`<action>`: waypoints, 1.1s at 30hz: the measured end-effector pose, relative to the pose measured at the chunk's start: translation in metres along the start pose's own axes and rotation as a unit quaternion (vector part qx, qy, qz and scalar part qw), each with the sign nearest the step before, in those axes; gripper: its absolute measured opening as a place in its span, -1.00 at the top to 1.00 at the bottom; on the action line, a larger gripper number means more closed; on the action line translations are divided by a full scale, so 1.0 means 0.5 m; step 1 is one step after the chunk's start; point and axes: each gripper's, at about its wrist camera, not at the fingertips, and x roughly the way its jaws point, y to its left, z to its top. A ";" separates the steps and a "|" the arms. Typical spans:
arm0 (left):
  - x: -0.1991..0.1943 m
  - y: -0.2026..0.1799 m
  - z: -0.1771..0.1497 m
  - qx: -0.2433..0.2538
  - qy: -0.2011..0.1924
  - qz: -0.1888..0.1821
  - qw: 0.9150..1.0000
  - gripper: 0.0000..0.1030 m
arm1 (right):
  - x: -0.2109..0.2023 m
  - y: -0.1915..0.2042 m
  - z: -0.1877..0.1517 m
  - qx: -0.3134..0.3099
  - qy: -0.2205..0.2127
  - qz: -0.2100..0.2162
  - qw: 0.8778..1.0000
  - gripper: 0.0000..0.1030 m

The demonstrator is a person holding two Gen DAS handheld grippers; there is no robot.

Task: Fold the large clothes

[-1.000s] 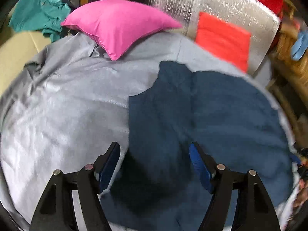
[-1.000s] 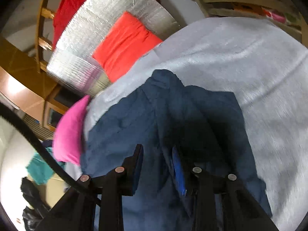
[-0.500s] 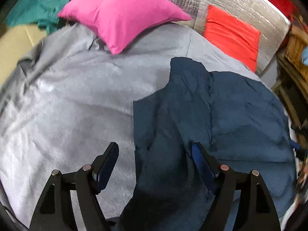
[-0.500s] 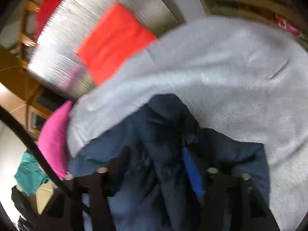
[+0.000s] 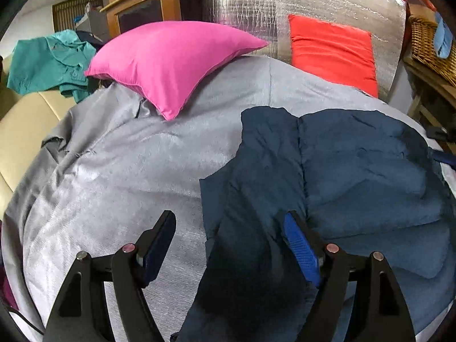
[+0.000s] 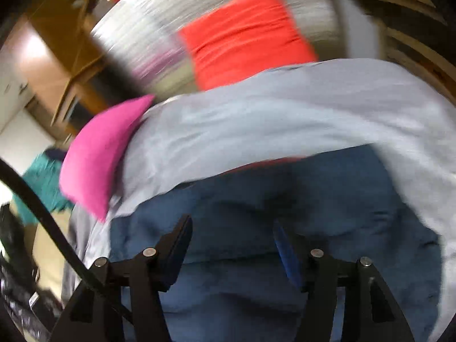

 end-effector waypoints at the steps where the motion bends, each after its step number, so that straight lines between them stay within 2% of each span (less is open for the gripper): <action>1: -0.002 -0.001 -0.001 0.002 -0.001 0.000 1.000 -0.55 | 0.019 0.020 -0.002 -0.004 0.009 -0.003 1.000 -0.15; 3: -0.007 -0.003 0.000 0.006 -0.004 0.003 1.000 -0.55 | 0.078 0.050 0.007 -0.009 0.032 -0.027 0.999 -0.15; 5: -0.007 -0.004 0.003 0.008 -0.008 0.006 1.000 -0.55 | 0.142 0.058 0.021 -0.010 0.057 -0.065 0.996 -0.15; 7: -0.007 -0.004 0.007 0.006 -0.010 0.005 1.000 -0.55 | 0.186 0.048 0.029 -0.004 0.075 -0.082 0.994 -0.18; 11: -0.011 -0.003 0.010 0.006 -0.014 0.004 1.000 -0.55 | 0.191 0.050 0.038 0.004 0.090 -0.089 0.992 -0.20; 17: -0.032 0.000 0.010 0.009 -0.023 0.004 1.000 -0.55 | 0.080 0.021 0.009 0.016 0.051 -0.038 0.998 -0.19; 21: -0.048 0.000 0.006 0.012 -0.029 0.004 0.999 -0.55 | -0.042 -0.029 -0.044 0.019 0.008 -0.049 0.999 -0.19; 26: -0.058 -0.001 -0.001 0.016 -0.024 0.005 1.000 -0.55 | -0.165 -0.131 -0.148 0.071 -0.017 -0.062 0.995 -0.19; 29: -0.033 0.004 -0.014 0.014 0.015 0.016 1.000 -0.56 | -0.193 -0.188 -0.207 0.101 -0.015 -0.067 0.992 -0.18; 30: -0.004 -0.001 -0.027 0.025 0.055 0.020 0.998 -0.57 | -0.184 -0.209 -0.223 0.112 -0.001 -0.063 0.992 -0.16; 31: 0.012 -0.003 -0.036 0.027 0.072 0.012 0.997 -0.57 | -0.172 -0.221 -0.235 0.114 0.008 -0.055 0.992 -0.15; 33: 0.010 0.003 -0.043 0.009 0.067 0.009 0.998 -0.57 | -0.173 -0.222 -0.243 0.099 0.010 -0.058 0.993 -0.11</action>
